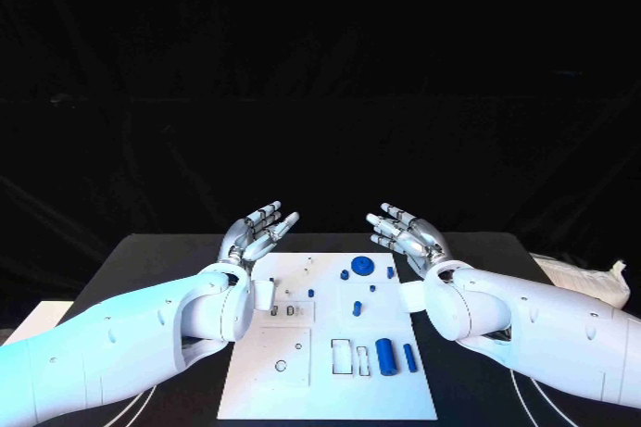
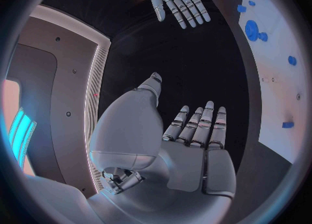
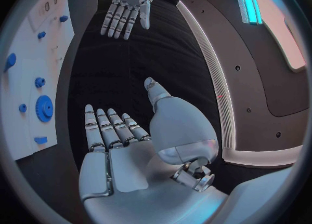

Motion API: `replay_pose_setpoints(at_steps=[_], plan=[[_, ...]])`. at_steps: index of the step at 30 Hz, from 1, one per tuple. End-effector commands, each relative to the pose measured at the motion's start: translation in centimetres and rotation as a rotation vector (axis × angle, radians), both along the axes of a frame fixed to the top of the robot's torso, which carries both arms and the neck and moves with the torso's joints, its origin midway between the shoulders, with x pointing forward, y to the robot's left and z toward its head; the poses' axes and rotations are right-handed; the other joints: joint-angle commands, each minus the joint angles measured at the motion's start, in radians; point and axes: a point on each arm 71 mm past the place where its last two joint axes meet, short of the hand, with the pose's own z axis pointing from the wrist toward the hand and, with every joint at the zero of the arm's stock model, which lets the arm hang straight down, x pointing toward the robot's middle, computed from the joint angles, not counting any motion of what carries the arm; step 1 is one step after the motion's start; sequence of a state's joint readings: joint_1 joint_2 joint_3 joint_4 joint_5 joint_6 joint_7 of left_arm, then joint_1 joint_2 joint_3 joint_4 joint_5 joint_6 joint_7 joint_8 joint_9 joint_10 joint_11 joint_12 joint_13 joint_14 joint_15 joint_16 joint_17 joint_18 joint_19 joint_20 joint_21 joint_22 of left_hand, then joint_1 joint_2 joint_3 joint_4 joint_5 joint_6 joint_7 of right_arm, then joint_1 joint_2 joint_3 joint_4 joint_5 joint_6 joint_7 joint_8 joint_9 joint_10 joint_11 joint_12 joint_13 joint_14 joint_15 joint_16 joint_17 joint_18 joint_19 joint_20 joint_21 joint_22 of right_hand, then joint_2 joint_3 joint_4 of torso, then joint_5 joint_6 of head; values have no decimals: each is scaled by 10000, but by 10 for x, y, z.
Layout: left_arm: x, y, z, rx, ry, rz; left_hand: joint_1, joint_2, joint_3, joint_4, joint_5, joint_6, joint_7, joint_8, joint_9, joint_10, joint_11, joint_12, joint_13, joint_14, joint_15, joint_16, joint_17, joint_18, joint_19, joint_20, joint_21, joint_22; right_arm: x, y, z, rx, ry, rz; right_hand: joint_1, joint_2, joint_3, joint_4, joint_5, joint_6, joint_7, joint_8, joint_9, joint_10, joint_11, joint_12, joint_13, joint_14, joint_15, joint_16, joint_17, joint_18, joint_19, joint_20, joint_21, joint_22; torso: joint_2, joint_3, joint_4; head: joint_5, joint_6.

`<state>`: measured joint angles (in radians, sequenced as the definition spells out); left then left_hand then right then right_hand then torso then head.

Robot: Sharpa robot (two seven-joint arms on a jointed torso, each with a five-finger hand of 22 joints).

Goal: Assemble the parts on the task board

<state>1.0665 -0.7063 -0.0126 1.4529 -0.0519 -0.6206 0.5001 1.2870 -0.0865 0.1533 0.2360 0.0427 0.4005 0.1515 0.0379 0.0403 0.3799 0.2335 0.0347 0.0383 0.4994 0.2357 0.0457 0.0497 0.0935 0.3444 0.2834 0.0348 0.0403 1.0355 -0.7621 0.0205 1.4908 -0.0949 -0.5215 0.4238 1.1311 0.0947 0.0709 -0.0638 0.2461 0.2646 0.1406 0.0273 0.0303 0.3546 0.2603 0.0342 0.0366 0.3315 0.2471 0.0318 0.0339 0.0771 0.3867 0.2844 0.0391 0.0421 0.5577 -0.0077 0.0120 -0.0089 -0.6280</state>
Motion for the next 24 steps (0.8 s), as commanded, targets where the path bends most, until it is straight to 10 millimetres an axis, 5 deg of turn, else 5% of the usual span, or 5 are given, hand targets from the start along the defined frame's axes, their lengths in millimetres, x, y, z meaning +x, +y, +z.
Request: replay_pose_setpoints(at_steps=[1,8,9,14,24], plan=[[0,-6,3,-78,-316,-716,503,21,71,121,53,255,1021,59,35,342,131,82,40,397,106,81,45,213,266,85,101,42,-2,13,-2,-70,152,2032,1399,445,629,-735,92,2015,1524,399,228,2683,-53,500,239,2766,-140,515,244,487,1757,55,384,220,3,-5,1,0,0],[0,-6,3,-78,-316,-716,599,260,73,-54,82,1545,1078,316,179,2035,197,365,190,2760,-92,649,304,384,2182,38,584,311,-2,14,-4,-124,238,2536,1671,212,1300,-1416,-20,5719,1075,921,449,5959,-603,991,341,6083,-786,1028,366,1088,4264,-7,1149,452,3,-5,1,0,0],[-2,11,4,-623,81,-1055,607,312,67,-91,89,2051,1215,434,239,2523,117,454,231,2969,-171,725,323,456,2605,28,701,367,9,-9,3,-2536,-1298,1271,1584,126,1402,-1456,17,6125,1010,972,452,6276,-703,1005,327,6359,-872,1068,346,1095,4504,-78,1239,462,79,-21,86,-185,-210],[-3,16,11,-636,-115,-1455,671,507,-68,-429,62,4200,972,829,395,5020,-269,889,338,4457,-662,1220,454,907,4761,-47,1481,649,15,-15,10,-3753,-2139,1292,1218,-284,2117,-1697,11,6826,826,737,355,7132,-925,588,264,7129,-1089,857,291,1097,5224,-325,1346,335,256,-20,119,-254,-188],[-11,24,24,-1,-568,-2309,385,707,-424,-533,105,5978,489,1202,527,7162,-941,1298,507,7091,-1485,2119,1304,926,7088,-852,2347,913,17,-14,32,-6200,-4078,2144,958,-830,2318,-1785,-112,7593,487,655,399,8421,-1383,505,336,9207,-1769,1380,730,1095,6864,-1028,2006,481,624,80,174,-320,-86]])
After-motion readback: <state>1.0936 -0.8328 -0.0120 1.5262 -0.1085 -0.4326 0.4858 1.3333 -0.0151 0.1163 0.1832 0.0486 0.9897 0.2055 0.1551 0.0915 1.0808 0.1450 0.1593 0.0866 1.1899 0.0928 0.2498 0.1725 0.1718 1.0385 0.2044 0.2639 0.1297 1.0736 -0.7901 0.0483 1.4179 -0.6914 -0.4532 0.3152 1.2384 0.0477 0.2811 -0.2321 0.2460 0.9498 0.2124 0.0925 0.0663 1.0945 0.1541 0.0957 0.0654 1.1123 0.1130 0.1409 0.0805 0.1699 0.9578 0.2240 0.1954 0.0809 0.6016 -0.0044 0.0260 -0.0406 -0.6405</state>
